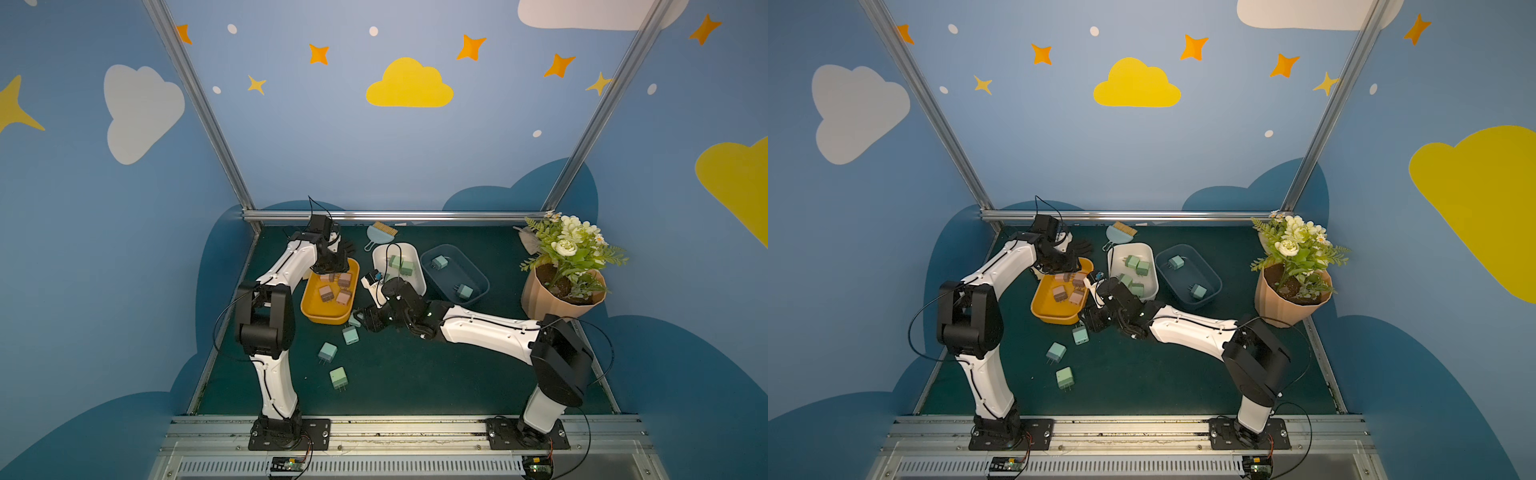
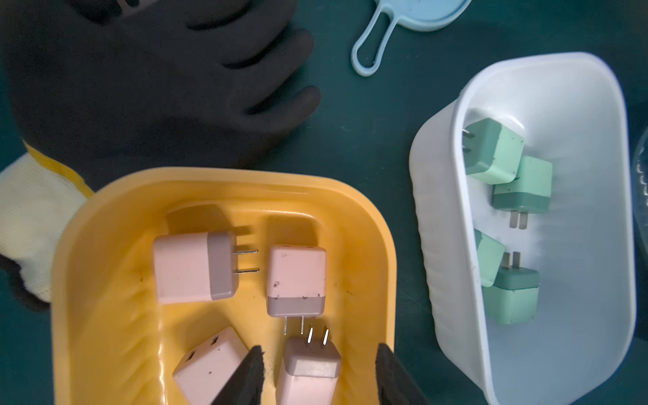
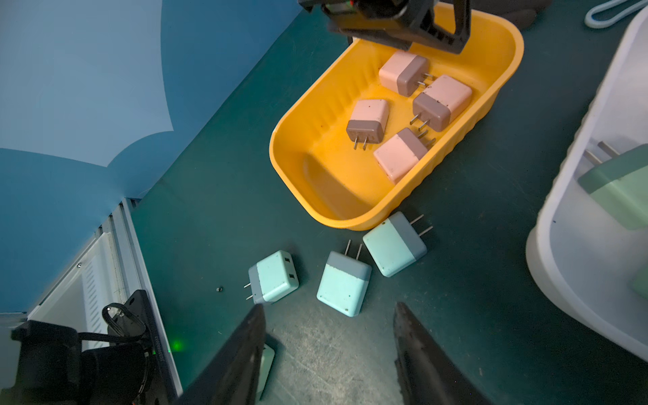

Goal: Place the plugs by color into the storage box
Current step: Place the plug in the storage box, then pick up the plug from the center of the board.

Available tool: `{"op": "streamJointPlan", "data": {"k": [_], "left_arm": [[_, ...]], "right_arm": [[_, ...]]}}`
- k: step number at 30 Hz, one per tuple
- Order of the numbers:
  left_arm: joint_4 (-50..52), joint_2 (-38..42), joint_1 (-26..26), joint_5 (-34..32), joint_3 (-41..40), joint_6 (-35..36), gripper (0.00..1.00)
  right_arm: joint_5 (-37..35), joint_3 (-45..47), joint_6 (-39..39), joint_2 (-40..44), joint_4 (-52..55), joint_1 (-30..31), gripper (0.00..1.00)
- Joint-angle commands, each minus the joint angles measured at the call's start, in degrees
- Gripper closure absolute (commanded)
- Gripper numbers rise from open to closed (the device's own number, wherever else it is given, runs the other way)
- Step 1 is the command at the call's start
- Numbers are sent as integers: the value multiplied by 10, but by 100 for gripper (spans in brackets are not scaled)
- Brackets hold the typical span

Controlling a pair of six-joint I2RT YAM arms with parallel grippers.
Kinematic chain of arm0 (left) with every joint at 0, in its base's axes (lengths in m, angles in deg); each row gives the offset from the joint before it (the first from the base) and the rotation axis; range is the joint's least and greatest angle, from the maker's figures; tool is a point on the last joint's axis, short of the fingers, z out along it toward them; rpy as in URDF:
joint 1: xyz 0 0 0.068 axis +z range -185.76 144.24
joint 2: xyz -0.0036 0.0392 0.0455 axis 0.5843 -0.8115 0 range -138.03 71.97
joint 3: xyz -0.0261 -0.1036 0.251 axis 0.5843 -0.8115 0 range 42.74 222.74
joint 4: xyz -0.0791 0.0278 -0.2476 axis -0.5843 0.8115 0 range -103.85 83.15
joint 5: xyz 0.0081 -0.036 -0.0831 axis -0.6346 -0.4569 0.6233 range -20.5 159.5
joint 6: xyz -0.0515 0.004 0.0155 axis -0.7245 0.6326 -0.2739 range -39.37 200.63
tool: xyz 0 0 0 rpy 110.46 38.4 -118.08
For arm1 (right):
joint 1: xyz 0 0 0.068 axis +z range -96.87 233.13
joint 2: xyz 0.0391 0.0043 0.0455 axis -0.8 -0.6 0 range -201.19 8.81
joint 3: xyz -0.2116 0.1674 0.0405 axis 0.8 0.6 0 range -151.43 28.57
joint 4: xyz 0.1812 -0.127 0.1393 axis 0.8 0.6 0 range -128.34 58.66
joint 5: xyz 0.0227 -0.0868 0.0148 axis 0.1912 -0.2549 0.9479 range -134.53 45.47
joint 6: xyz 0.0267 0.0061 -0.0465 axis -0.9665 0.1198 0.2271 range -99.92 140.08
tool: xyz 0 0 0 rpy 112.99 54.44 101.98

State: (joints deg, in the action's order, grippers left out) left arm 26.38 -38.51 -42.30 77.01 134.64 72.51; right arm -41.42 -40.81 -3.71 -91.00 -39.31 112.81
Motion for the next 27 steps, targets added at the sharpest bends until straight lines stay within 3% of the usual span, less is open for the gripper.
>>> {"op": "streamJointPlan", "data": {"k": [1, 16, 23, 27], "left_arm": [[-18, 35, -2, 1, -14, 7, 48], [-27, 86, -48, -30, -33, 20, 48], [-47, 210, -134, -156, -160, 62, 48], [-36, 277, -163, -168, -216, 34, 48]], "right_arm": [[6, 13, -8, 17, 11, -2, 41], [25, 63, -40, 85, 30, -3, 42], [38, 111, -67, 126, 25, 6, 44], [43, 130, -76, 114, 13, 10, 44]]}}
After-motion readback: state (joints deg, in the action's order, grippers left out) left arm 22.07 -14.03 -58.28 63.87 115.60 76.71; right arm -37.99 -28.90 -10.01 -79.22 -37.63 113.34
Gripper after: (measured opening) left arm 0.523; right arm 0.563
